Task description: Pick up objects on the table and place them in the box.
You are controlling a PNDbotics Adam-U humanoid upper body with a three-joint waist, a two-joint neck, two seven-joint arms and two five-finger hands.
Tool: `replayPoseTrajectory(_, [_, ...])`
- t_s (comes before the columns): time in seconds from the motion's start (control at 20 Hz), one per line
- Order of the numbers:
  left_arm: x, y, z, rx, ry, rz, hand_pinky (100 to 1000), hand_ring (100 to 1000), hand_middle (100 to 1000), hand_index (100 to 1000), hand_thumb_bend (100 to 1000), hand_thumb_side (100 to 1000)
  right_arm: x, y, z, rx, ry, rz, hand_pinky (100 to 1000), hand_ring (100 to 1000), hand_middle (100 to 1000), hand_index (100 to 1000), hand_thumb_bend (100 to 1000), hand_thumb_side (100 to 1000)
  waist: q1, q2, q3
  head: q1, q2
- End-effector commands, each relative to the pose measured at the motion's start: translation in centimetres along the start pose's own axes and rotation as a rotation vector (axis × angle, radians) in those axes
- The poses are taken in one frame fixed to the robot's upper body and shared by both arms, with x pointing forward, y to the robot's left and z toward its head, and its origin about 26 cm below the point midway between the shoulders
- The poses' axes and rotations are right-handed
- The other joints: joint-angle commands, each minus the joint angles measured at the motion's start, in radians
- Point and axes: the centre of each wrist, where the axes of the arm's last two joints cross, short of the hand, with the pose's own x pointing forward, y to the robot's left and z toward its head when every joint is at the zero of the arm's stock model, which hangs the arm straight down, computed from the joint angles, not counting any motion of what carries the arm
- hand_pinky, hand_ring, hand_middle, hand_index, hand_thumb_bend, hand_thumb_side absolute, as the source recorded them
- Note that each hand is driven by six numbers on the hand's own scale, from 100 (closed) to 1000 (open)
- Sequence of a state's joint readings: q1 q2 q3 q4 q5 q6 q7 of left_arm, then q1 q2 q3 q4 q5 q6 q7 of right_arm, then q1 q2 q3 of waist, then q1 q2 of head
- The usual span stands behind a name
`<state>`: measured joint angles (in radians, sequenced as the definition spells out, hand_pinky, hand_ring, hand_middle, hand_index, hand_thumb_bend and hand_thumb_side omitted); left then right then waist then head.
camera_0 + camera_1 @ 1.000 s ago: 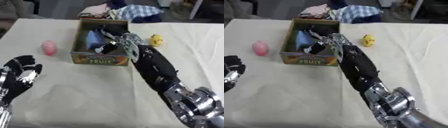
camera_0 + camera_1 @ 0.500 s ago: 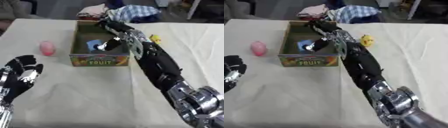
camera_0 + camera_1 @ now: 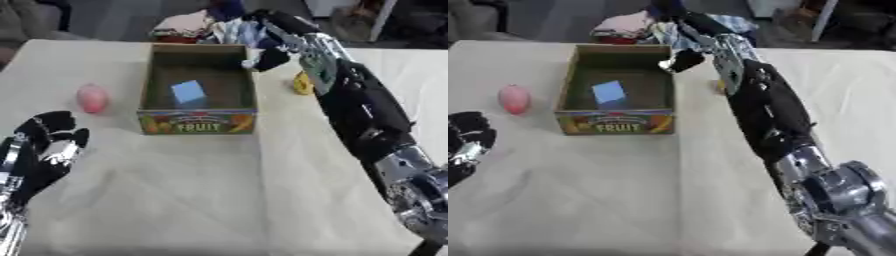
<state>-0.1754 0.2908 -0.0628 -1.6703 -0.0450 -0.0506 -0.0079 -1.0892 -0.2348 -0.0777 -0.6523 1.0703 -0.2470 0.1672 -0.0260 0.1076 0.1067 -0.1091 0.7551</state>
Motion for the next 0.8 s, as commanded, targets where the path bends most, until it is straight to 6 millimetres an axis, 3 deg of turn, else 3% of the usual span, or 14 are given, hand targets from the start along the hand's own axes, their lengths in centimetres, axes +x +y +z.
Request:
replayPoseTrajectory(0.05, [0.6,0.9,-0.2,0.013,-0.021,-0.025,753,752,664,754,419,359,-2.9,-1.8,1.1,-0.067,0.129,-0.025,772,826,908,963,422,451,0.006,-0.015,-0.002,0.005,-0.009])
replayPoseTrajectory(0.35, [0.6,1.0,-0.1,0.015,-0.02,-0.026,753,753,664,755,417,359,-6.1,-0.1,2.7,-0.074,0.31,-0.09,766,821,895,959,394,478,0.01,-0.013,-0.007,0.007,-0.011])
replayPoseTrajectory(0.8, [0.5,0.9,0.0,0.015,-0.017,-0.025,753,754,665,755,415,362,-7.8,3.1,3.8,0.069,0.43,-0.066,780,837,882,961,420,546,0.012,-0.011,-0.007,0.007,-0.011])
